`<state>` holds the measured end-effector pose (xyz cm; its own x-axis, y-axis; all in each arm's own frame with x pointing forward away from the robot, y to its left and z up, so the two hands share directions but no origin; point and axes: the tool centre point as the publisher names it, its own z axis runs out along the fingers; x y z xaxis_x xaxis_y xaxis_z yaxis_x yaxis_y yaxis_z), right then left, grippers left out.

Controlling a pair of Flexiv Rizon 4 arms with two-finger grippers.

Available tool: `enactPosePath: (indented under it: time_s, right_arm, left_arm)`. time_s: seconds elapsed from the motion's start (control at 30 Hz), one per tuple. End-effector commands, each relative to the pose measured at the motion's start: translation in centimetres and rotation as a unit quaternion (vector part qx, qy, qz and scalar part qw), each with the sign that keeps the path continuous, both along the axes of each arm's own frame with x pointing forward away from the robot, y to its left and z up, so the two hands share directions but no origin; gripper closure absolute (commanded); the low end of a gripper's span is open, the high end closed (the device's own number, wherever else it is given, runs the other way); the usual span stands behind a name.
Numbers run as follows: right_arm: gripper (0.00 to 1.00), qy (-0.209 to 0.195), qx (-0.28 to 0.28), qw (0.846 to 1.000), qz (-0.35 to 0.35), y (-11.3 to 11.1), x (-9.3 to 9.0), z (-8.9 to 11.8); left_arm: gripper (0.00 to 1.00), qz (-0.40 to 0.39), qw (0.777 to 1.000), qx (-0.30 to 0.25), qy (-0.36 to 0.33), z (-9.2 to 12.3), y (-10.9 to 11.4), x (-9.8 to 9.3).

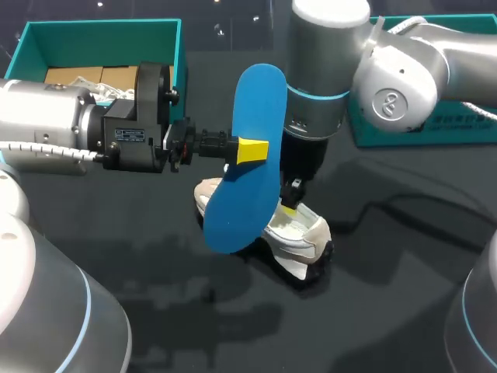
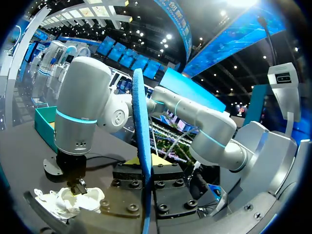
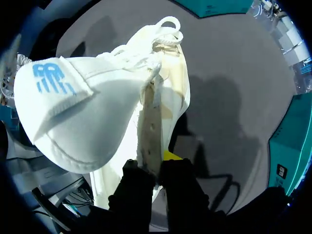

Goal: Take the shoe out of the shoebox, open the shoe tongue, remove and reinsert the insole, then place the shoe into the shoebox

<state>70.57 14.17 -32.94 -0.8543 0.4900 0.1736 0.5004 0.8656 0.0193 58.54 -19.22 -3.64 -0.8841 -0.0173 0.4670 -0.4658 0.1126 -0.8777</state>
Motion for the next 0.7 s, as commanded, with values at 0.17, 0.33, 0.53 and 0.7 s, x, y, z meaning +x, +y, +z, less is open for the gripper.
enactPosePath:
  time_s: [0.17,0.33,0.53,0.7]
  right_arm:
    - [1.0,-0.016,0.028,0.999,-0.005,-1.1,-0.6,0.0]
    - [1.0,-0.015,0.022,0.998,-0.053,-1.1,-0.5,0.0]
    - [1.0,-0.034,0.041,0.977,-0.205,-0.5,-1.1,0.9]
    - [1.0,-0.043,0.048,0.959,-0.274,-0.8,-1.9,1.1]
  left_arm:
    - [1.0,0.0,1.0,-0.001,0.0,-0.1,-0.2,0.0]
    - [1.0,0.0,1.0,-0.001,0.0,-0.1,-0.2,0.0]
    - [1.0,0.0,1.0,-0.001,0.0,-0.1,-0.2,0.0]
    - [1.0,0.0,1.0,-0.001,0.0,-0.1,-0.2,0.0]
